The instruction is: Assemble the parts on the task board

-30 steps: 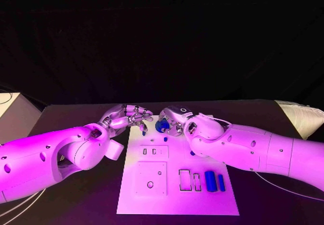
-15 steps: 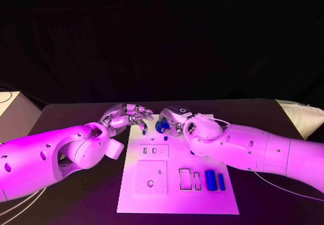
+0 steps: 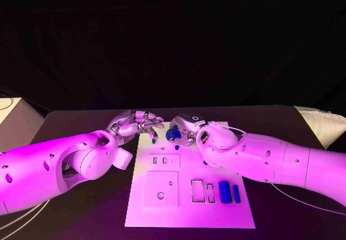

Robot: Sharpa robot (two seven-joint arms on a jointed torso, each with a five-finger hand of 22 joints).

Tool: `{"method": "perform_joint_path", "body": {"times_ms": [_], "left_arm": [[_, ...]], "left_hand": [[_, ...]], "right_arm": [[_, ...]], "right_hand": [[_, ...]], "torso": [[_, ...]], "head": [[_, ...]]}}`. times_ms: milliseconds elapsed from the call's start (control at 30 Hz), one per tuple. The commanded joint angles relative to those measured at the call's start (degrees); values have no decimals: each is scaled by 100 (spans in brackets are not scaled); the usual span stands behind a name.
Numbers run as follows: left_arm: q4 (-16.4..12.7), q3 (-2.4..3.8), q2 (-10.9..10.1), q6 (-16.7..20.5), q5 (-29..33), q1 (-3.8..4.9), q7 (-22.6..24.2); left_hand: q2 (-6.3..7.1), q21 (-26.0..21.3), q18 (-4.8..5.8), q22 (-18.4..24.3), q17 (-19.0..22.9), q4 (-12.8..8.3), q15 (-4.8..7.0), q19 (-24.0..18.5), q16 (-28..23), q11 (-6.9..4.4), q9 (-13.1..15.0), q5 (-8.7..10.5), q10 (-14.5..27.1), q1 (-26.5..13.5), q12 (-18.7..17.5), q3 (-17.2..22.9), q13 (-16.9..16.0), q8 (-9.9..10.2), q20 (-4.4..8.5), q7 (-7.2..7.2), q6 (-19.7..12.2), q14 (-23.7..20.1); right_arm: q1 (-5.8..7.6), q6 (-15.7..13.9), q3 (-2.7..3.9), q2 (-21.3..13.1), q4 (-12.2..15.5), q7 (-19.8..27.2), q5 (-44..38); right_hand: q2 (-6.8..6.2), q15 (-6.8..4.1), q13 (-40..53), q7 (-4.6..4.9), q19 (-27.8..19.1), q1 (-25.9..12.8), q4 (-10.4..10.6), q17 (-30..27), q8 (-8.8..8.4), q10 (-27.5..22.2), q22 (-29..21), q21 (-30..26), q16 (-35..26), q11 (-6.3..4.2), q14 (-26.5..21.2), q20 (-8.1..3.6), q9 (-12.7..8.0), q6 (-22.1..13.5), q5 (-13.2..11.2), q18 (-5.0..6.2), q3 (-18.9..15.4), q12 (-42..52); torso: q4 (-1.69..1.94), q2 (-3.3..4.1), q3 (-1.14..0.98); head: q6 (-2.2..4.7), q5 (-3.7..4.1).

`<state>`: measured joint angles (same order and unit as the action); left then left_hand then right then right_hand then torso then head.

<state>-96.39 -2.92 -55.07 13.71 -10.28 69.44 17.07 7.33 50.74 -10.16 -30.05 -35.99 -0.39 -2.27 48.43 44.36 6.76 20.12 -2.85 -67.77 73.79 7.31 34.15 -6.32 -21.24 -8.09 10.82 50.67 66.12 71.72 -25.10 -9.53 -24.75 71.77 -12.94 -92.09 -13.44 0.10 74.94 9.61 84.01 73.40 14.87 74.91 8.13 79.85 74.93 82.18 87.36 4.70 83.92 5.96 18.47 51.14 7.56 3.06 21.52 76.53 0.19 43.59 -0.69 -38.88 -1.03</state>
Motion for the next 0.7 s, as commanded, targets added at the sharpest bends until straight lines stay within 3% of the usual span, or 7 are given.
{"method": "perform_joint_path", "body": {"times_ms": [33, 367, 700], "left_arm": [[-8, 3, 7, -96, -9, 5, 63], [-7, 3, 11, -96, -17, 5, 84], [0, 3, 24, -101, -19, 4, 86]], "left_hand": [[17, -20, -32, 6, -7, 15, -23, -3, -2, -15, -5, -7, 34, -60, -7, 10, -9, 27, -39, -4, -36, -33], [23, -25, -33, 14, -11, 10, -23, 4, 0, -16, -2, -7, 36, -53, -1, 22, -14, 29, -41, -6, -34, -35], [23, -25, -33, 14, -11, 10, -23, 4, 0, -16, -2, -7, 36, -53, -1, 22, -14, 29, -41, -6, -34, -35]], "right_arm": [[-3, 17, 0, -12, 14, 22, 70], [-3, 65, 0, -93, 81, 49, 203], [-3, 581, 0, -145, 61, 25, 518]], "right_hand": [[53, 37, 270, 5, 60, 11, 41, 962, -42, -54, 814, -40, -21, 7, 466, 52, -23, -40, 144, -69, -146, -25], [124, 28, 306, -13, 79, 74, 87, 967, -12, -22, 838, -21, -20, -8, 468, 49, -30, 49, 356, -75, -233, 12], [217, 11, 355, -34, 91, -72, 171, 990, 12, 26, 857, -10, -8, -26, 475, 34, -42, 116, 513, -79, -254, 64]], "torso": [[3, -1, 1], [-6, -1, -1], [-7, -1, -3]], "head": [[-12, -2], [-19, -9], [-33, 5]]}}
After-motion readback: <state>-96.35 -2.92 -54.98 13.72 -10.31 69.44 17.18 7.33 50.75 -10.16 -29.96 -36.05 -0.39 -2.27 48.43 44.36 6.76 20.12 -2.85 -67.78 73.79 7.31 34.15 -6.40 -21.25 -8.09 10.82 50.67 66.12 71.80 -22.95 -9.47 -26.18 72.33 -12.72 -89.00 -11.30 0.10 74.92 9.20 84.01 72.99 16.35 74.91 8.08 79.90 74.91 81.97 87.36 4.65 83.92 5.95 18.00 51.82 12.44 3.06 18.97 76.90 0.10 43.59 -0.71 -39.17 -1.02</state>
